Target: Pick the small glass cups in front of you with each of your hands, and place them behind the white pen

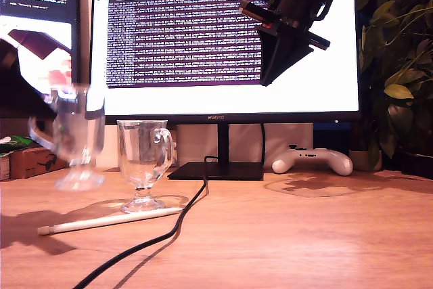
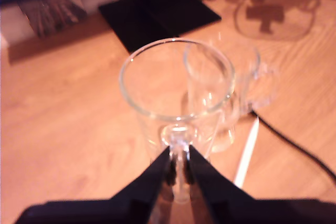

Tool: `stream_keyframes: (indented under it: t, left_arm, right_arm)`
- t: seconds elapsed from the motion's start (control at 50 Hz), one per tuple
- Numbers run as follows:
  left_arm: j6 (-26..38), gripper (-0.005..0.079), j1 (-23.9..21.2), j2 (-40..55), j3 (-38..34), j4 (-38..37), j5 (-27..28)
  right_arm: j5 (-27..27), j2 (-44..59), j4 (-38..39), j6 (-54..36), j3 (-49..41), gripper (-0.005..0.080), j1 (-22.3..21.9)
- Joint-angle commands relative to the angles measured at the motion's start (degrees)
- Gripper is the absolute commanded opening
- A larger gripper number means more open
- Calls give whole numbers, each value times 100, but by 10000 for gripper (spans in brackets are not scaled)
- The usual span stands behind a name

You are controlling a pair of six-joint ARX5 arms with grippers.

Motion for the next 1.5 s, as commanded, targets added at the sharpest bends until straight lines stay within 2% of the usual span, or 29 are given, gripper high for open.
stream_keyframes:
  t: [0.0, 0.9, 1.3, 1.4, 1.48]
  left_arm:
    - [-11, -19, -22, -50, -22, 188, 15]
    - [-208, -19, -59, -35, -837, 1139, -63]
    - [-205, -18, -68, 114, -868, 1093, 125]
    - [-203, 13, -98, 160, -868, 1071, 151]
    - [-203, 76, -118, 181, -868, 1121, 140]
  right_arm:
    - [-13, -28, 42, -20, -17, -13, 22]
    - [-26, -28, 190, -17, -17, -13, 22]
    - [-221, -28, 170, 7, -17, -13, 28]
    - [-271, -28, 155, 7, -17, -13, 28]
    - [-361, -28, 133, 7, -17, -13, 28]
